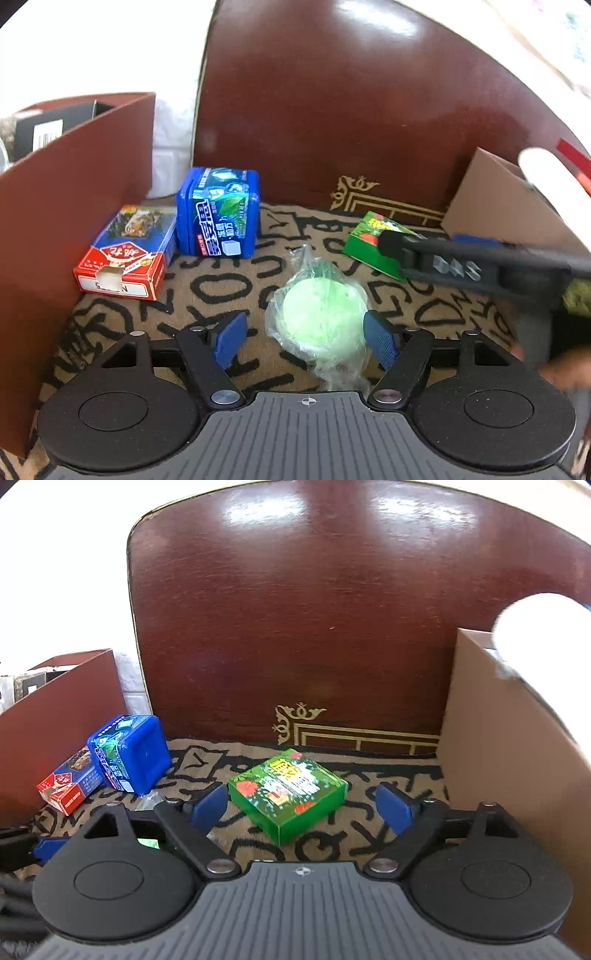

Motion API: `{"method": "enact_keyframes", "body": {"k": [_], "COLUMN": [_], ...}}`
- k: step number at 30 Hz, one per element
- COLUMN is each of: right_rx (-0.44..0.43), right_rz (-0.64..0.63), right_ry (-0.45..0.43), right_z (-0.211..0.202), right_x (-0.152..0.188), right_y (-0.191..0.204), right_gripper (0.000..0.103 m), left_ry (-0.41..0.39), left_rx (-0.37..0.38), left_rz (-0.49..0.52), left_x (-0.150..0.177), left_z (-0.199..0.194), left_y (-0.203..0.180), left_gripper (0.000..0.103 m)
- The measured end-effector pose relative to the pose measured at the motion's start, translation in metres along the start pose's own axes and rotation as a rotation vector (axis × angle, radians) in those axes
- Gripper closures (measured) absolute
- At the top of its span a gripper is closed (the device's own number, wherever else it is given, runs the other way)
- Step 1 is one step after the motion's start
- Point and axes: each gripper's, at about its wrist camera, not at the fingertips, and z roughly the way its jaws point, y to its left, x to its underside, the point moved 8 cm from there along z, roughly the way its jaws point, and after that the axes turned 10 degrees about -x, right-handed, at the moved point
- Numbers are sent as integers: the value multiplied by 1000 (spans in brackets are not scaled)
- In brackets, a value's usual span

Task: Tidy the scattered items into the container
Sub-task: 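Grasp the bagged green ball with the left tool while the right tool approaches the green box, then grasp the green snack box with the right tool while the left tool lifts the ball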

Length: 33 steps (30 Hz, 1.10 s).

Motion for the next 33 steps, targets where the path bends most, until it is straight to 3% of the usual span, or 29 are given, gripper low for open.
{"method": "enact_keyframes", "body": {"k": [5, 7, 9, 14, 20, 25, 28, 33], "right_rx": [-23, -13, -14, 9, -2, -58, -86, -116], "right_rz": [-37, -54, -57, -26, 13, 42, 49, 41], "right_ry": [38, 47, 70, 76, 112, 125, 142, 170], "right_z": [25, 33, 37, 29, 2, -39, -61, -97], "right_x": [-1, 0, 3, 5, 20, 40, 57, 81], "right_y": [5, 5, 5, 2, 3, 18, 29, 45], "right_gripper": [11, 11, 17, 17, 17, 17, 21, 27], "left_ry": [-34, -38, -39, -34, -7, 49, 90, 140], "left_rx": [-40, -53, -73, -97, -89, -57, -23, 11], "left_rz": [104, 101, 100, 79, 26, -46, -107, -183], "left_x": [1, 0, -2, -3, 2, 15, 30, 57], "left_z": [5, 7, 12, 12, 1, -22, -39, -72], "left_y": [-12, -12, -11, -5, 9, 25, 36, 49], "left_gripper": [19, 19, 27, 41, 60, 85, 92, 93]}}
